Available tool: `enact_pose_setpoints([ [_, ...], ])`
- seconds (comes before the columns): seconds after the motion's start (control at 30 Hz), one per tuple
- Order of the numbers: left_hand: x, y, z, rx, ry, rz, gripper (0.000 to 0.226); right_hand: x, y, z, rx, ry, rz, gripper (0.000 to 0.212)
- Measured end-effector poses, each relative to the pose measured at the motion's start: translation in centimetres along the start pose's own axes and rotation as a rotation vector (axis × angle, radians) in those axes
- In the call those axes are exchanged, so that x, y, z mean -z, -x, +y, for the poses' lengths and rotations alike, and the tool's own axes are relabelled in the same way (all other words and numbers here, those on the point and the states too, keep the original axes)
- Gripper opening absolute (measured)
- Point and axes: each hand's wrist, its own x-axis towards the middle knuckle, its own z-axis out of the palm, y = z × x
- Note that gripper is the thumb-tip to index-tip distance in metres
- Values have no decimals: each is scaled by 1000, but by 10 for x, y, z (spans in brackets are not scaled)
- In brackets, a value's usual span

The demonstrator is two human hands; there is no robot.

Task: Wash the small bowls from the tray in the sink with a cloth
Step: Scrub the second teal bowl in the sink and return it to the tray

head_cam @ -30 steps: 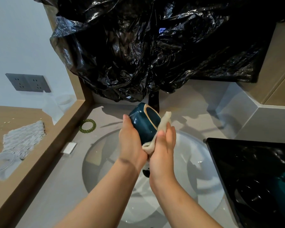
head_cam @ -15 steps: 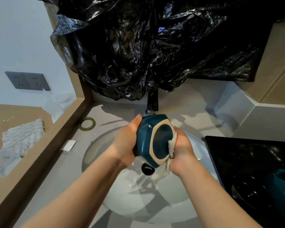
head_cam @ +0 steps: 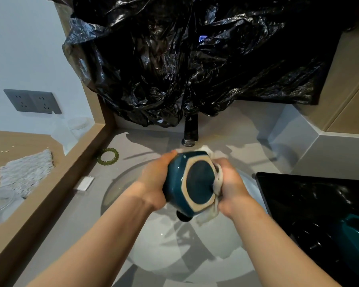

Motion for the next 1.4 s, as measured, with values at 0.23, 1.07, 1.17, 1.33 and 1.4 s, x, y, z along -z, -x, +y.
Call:
enact_pose_setpoints([
  [0.23,-8,-5,-24,27,387,182,44,-16,5,42,-42,-312,196,36],
  [1.07,31,12,-27,402,653,-23,53,14,2,83,1513,1389,-149,16],
  [1.17,35,11,-30,388,661,21,56,21,7,86,1487,1350,-176,14],
  [1.33,31,10,-24,266,631,117,49,22,15,95,1243,1261,-41,40],
  [1.4,23,13,-26,225,550,147,50,1,19,87,987,1165,35,55],
])
